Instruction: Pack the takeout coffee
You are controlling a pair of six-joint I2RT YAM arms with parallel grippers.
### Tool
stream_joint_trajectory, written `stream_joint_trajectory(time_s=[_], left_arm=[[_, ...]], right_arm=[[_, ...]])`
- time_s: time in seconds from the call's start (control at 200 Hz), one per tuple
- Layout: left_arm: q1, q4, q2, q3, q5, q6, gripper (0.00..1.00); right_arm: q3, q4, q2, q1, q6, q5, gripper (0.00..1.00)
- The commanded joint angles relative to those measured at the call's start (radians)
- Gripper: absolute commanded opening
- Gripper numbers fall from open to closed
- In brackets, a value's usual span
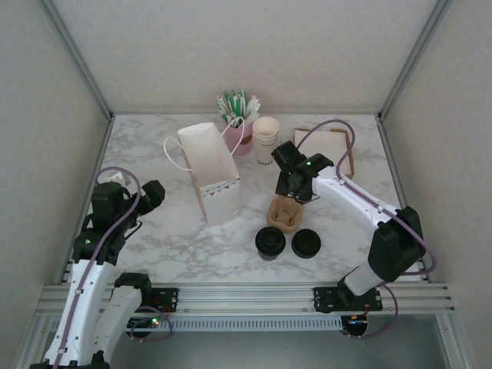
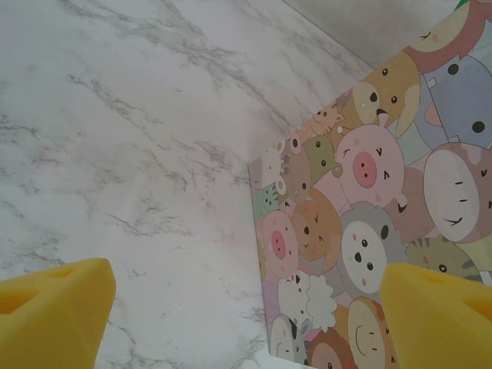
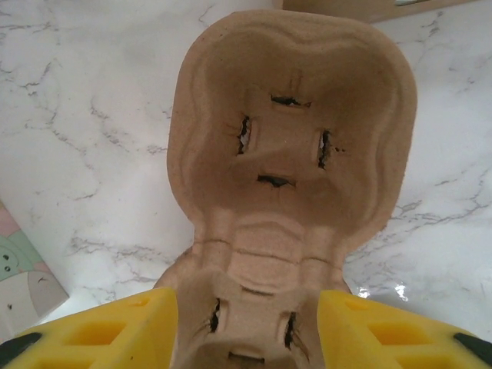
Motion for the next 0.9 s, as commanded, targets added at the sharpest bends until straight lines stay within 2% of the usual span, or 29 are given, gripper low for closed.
stream_joint_trajectory(time_s=[0.0, 0.896], left_arm=[[-0.005, -0.025, -0.007, 0.023, -0.011, 0.012, 0.89], [-0.005, -0.025, -0.006, 0.023, -0.014, 0.016, 0.89]], right_arm=[[-0.028, 0.021, 0.033, -0.012, -0.015, -0.013, 0.52], [-0.076, 0.080, 0.107, -0.030, -0.044, -0.006, 0.51]])
